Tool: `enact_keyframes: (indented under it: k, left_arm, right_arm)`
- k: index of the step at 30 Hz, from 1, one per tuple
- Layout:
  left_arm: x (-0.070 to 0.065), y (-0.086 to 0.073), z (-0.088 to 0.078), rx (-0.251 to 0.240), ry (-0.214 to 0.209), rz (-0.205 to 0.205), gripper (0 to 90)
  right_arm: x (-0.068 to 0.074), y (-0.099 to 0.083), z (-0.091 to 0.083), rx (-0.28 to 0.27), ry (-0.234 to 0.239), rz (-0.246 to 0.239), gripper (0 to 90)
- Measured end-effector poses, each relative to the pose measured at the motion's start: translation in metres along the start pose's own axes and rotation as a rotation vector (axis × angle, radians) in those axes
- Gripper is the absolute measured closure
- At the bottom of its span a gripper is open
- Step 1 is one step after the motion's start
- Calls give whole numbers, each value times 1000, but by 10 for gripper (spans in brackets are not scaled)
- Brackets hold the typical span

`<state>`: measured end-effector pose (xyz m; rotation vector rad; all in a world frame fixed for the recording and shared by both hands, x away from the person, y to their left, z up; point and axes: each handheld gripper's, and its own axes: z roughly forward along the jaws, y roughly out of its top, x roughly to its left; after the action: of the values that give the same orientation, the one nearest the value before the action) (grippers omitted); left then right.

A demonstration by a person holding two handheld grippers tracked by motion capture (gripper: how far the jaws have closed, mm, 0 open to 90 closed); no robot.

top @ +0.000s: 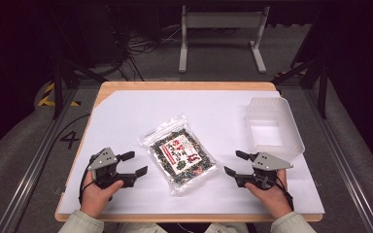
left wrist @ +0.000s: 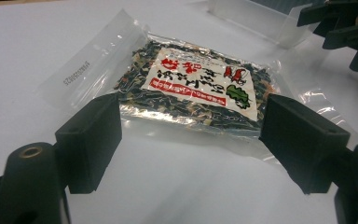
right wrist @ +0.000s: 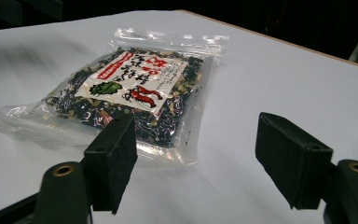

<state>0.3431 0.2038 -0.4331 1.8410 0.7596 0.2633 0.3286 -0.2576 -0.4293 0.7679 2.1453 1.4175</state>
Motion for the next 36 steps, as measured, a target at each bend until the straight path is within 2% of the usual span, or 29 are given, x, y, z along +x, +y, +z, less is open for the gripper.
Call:
enact_keyframes:
  k: [5,17,21,26,28,34,36]
  left_arm:
    - [2,13,2,9,-21,-22,209]
    - [14,39,12,-34,10,-24,153]
    - [20,43,18,-39,20,-39,132]
    - [28,48,24,-45,25,-30,91]
    - [29,49,25,-50,25,-38,82]
    - [37,55,31,-49,8,-46,81]
    - [40,56,34,-69,11,-47,87]
  right_arm:
    - [-1,0,1,9,3,0,292]
    - [-2,0,3,24,12,-3,288]
    - [-4,0,0,25,7,-3,285]
    - [-4,-1,-1,26,5,2,281]
    - [-3,-1,-1,28,6,0,279]
    - [-4,-2,-2,32,2,5,277]
    - [-4,-2,-2,31,-1,13,278]
